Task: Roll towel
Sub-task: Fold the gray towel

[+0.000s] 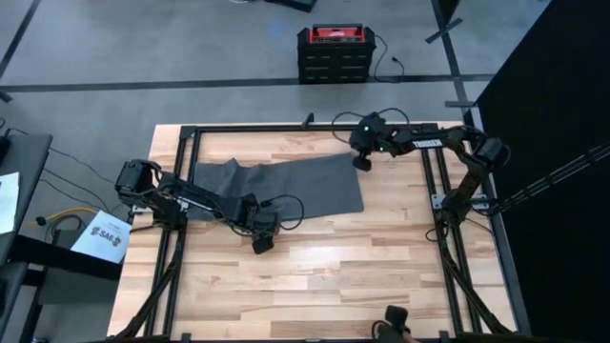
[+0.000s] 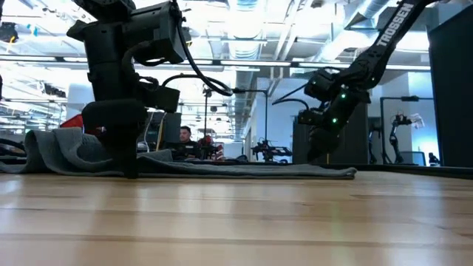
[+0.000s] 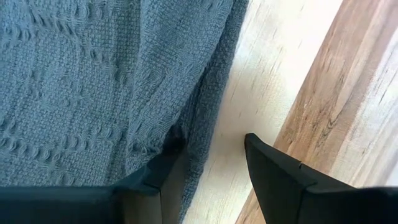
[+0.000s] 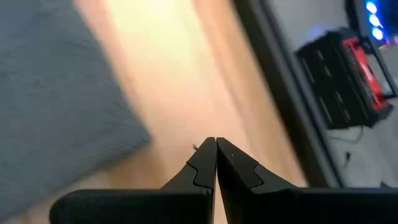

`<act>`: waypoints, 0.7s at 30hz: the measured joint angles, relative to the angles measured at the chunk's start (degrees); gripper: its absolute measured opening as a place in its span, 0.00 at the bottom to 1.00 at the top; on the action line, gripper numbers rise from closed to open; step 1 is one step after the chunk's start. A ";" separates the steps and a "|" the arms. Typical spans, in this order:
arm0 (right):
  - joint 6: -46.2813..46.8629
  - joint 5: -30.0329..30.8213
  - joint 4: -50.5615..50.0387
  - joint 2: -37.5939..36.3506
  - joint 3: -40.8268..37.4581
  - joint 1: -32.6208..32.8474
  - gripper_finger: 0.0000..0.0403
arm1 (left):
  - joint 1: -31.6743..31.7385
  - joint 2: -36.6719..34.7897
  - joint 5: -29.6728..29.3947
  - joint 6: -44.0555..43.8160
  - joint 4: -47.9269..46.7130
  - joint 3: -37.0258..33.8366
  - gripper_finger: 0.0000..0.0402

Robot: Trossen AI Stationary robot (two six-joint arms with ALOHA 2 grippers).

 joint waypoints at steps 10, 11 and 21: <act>0.25 -21.39 -3.77 0.61 1.12 4.52 0.00 | -0.08 0.00 -0.73 3.31 0.11 0.02 0.38; 0.42 -20.11 -4.05 2.55 1.62 4.57 0.00 | -0.09 0.00 -0.83 3.70 0.16 0.02 0.38; 1.52 -13.52 -5.05 5.47 6.41 4.52 0.00 | -0.35 0.00 -1.39 3.18 0.01 0.02 0.38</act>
